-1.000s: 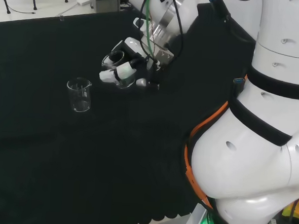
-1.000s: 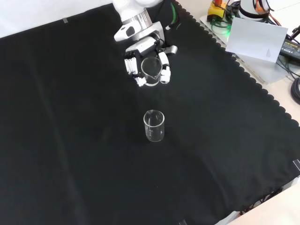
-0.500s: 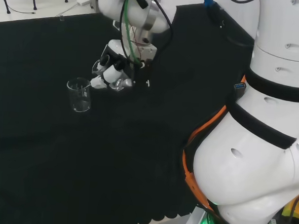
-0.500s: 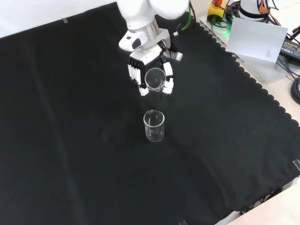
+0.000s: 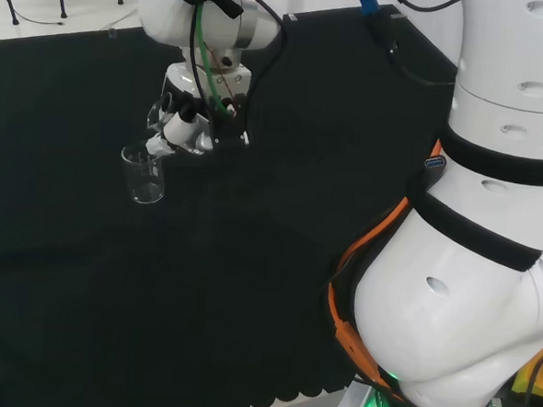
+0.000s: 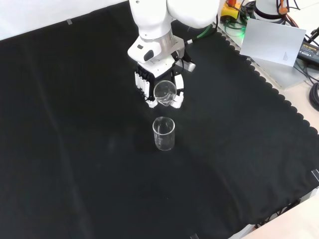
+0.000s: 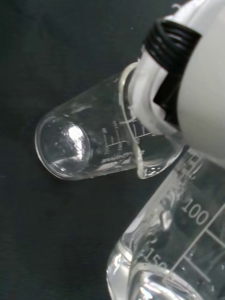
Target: Pour the water from the handheld beaker into the one on the table.
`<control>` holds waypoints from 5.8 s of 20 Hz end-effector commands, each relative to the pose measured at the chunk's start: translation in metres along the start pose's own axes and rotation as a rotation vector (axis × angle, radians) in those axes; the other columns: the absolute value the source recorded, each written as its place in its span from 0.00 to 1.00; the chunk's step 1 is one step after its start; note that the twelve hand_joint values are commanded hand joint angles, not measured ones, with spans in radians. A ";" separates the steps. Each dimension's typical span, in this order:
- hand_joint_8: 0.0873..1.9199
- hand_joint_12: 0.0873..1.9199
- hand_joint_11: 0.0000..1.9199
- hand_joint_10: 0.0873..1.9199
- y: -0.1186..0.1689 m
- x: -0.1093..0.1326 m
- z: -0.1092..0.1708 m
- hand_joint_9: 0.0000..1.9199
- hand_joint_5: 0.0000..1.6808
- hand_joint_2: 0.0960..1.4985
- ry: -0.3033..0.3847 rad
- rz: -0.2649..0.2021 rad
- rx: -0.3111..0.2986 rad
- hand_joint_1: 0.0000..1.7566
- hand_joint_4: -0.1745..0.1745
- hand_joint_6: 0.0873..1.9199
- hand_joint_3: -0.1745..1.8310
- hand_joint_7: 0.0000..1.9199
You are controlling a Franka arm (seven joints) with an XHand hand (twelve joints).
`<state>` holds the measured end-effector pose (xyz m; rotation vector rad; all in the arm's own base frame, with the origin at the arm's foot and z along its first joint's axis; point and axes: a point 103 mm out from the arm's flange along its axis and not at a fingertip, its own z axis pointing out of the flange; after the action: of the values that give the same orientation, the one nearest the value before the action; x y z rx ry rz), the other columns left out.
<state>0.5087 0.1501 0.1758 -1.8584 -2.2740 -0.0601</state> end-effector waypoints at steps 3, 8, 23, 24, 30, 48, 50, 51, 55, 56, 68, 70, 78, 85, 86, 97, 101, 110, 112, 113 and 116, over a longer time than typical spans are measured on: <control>0.04 0.36 0.74 0.21 0.008 0.003 0.000 0.84 0.81 0.35 -0.053 0.005 0.021 0.68 0.21 0.24 0.44 0.95; 0.04 0.36 0.74 0.22 0.009 0.003 -0.002 0.84 0.81 0.35 -0.096 0.017 0.032 0.68 0.20 0.24 0.44 0.94; 0.09 0.36 0.73 0.26 0.015 0.010 -0.004 0.82 0.80 0.35 -0.279 0.056 0.099 0.68 0.19 0.26 0.45 0.92; 0.09 0.36 0.73 0.26 0.014 0.018 -0.003 0.82 0.80 0.35 -0.298 0.055 0.104 0.68 0.19 0.26 0.45 0.92; 0.10 0.36 0.73 0.26 0.017 0.014 -0.002 0.82 0.80 0.35 -0.337 0.060 0.135 0.68 0.19 0.26 0.45 0.92; 0.16 0.36 0.73 0.28 0.020 0.022 -0.003 0.81 0.79 0.36 -0.484 0.073 0.202 0.68 0.17 0.28 0.45 0.89; 0.17 0.36 0.73 0.28 0.018 0.036 -0.005 0.81 0.79 0.36 -0.521 0.072 0.209 0.68 0.17 0.28 0.45 0.89; 0.17 0.36 0.73 0.28 0.016 0.044 -0.007 0.81 0.79 0.36 -0.539 0.073 0.220 0.68 0.17 0.28 0.45 0.89; 0.17 0.36 0.73 0.28 0.022 0.032 -0.003 0.81 0.79 0.36 -0.539 0.067 0.233 0.68 0.17 0.28 0.45 0.89; 0.17 0.36 0.73 0.28 0.023 0.028 -0.002 0.81 0.79 0.36 -0.544 0.071 0.231 0.68 0.17 0.28 0.45 0.89; 0.19 0.36 0.73 0.28 0.024 0.025 -0.003 0.81 0.79 0.36 -0.593 0.118 0.259 0.68 0.21 0.29 0.45 0.88; 0.19 0.36 0.73 0.28 0.025 0.024 -0.003 0.81 0.79 0.36 -0.599 0.118 0.266 0.68 0.21 0.29 0.45 0.88; 0.19 0.36 0.73 0.28 0.024 0.028 -0.004 0.81 0.79 0.36 -0.618 0.120 0.273 0.68 0.21 0.29 0.45 0.87; 0.19 0.36 0.73 0.28 0.023 0.032 -0.005 0.81 0.78 0.36 -0.634 0.119 0.282 0.68 0.21 0.29 0.45 0.87; 0.19 0.36 0.73 0.28 0.023 0.032 -0.005 0.81 0.78 0.36 -0.634 0.119 0.284 0.68 0.21 0.29 0.45 0.87; 0.20 0.36 0.73 0.29 0.020 0.036 -0.003 0.81 0.78 0.36 -0.655 0.119 0.298 0.68 0.22 0.30 0.45 0.87; 0.20 0.36 0.72 0.29 0.020 0.038 -0.001 0.81 0.78 0.36 -0.661 0.122 0.305 0.68 0.22 0.30 0.45 0.87; 0.20 0.36 0.72 0.29 0.018 0.057 -0.005 0.81 0.78 0.37 -0.694 0.125 0.308 0.68 0.22 0.30 0.45 0.87; 0.20 0.36 0.72 0.29 0.021 0.050 -0.003 0.81 0.78 0.37 -0.687 0.123 0.311 0.68 0.22 0.30 0.45 0.87; 0.20 0.37 0.72 0.29 0.021 0.047 -0.002 0.81 0.78 0.37 -0.687 0.124 0.312 0.68 0.22 0.30 0.45 0.87; 0.21 0.37 0.72 0.29 0.020 0.052 -0.001 0.80 0.77 0.37 -0.708 0.135 0.307 0.68 0.24 0.31 0.45 0.86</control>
<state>0.5180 0.2053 0.1864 -2.0393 -2.3523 1.0323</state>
